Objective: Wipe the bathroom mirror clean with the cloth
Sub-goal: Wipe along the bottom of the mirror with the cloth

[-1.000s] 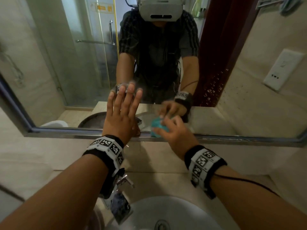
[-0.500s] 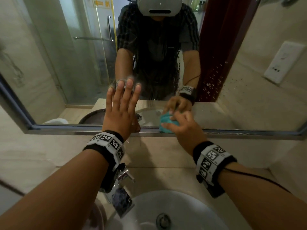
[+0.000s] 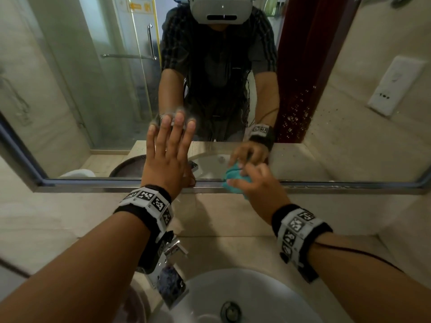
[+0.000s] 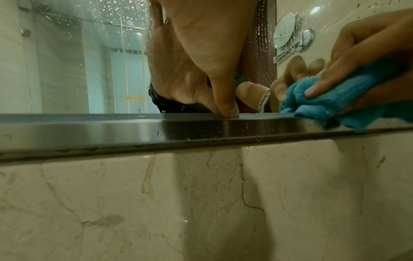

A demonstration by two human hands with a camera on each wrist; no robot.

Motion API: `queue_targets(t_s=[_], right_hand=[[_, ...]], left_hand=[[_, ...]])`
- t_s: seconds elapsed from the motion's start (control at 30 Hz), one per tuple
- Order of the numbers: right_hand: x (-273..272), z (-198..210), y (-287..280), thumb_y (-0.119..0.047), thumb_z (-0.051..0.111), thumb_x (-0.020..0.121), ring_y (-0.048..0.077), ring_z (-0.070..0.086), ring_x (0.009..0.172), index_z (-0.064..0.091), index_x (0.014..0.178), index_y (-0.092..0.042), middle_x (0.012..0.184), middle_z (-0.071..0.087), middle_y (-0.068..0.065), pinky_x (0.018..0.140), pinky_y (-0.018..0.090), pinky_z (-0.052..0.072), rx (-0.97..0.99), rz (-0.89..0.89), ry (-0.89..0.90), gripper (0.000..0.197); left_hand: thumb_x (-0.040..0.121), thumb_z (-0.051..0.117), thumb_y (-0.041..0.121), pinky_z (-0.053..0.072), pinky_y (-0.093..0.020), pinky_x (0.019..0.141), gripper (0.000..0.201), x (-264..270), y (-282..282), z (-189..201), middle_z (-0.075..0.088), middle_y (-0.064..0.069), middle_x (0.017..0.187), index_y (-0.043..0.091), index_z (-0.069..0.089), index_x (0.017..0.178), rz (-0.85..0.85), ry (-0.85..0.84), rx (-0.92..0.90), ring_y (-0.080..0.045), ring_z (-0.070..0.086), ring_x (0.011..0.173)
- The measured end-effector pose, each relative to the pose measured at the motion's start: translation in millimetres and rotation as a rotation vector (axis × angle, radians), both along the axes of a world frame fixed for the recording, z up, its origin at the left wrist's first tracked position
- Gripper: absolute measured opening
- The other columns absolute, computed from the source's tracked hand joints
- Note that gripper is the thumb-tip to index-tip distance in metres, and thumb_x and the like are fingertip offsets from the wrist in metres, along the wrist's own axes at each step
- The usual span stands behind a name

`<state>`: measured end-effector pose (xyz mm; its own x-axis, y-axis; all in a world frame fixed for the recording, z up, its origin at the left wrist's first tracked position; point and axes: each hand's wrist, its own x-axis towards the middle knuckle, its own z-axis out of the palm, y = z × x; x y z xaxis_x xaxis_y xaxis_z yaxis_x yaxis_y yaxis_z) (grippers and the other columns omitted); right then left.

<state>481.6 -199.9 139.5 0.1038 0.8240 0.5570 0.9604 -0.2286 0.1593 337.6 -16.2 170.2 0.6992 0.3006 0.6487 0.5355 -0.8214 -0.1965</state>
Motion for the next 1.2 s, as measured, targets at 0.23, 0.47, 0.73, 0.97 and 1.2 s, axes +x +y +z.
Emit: queue_targets(t_s=[0.23,0.47,0.73,0.97,1.2], right_hand=[[4.3,94.0,7.9,-0.015,0.058,0.084,0.036,0.053,0.094,0.067,0.109,-0.009,0.106,0.057,0.020,0.084,0.029,0.042,0.477,-0.013,0.041,0.027],[3.8,5.8,-8.6,-0.016,0.083,0.067,0.031,0.056,0.078,0.071,0.099,-0.013,0.103,0.062,0.018,0.062,0.035,0.053,0.000,-0.022,-0.003,0.035],[10.4,97.5,1.1,-0.006,0.064,0.081,0.032,0.049,0.093,0.068,0.111,-0.016,0.106,0.055,0.015,0.085,0.022,0.034,0.508,-0.074,0.165,0.032],[16.3,5.7,-21.1,-0.009,0.081,0.066,0.031,0.055,0.074,0.071,0.097,-0.013,0.095,0.058,0.015,0.056,0.041,0.055,-0.021,0.030,0.142,0.032],[10.1,96.5,0.5,-0.011,0.061,0.081,0.033,0.049,0.095,0.067,0.112,-0.014,0.109,0.056,0.015,0.080,0.028,0.041,0.434,-0.002,0.154,0.031]], left_hand=[[0.043,0.085,0.057,-0.013,-0.044,0.114,0.154,0.2,-1.3,-1.0,-0.039,-0.004,0.147,0.016,-0.022,0.146,0.009,0.005,0.000,-0.024,-0.031,0.138],[0.054,0.076,0.064,-0.003,-0.052,0.114,0.140,-3.8,-19.8,3.2,-0.014,-0.011,0.155,0.017,-0.016,0.148,0.036,0.015,0.052,-0.027,-0.021,0.141],[0.053,0.079,0.060,-0.006,-0.052,0.115,0.139,28.3,-41.3,2.7,-0.024,-0.009,0.154,0.014,-0.010,0.149,0.012,0.054,0.054,-0.027,-0.017,0.143],[0.046,0.081,0.058,-0.011,-0.051,0.113,0.146,31.5,-34.3,-0.5,-0.034,-0.005,0.150,0.014,-0.013,0.149,0.001,0.047,0.048,-0.025,-0.026,0.140],[0.042,0.082,0.060,-0.012,-0.050,0.113,0.151,31.3,-32.5,-0.9,-0.032,-0.005,0.151,0.015,-0.014,0.148,0.016,0.035,0.069,-0.024,-0.025,0.141]])
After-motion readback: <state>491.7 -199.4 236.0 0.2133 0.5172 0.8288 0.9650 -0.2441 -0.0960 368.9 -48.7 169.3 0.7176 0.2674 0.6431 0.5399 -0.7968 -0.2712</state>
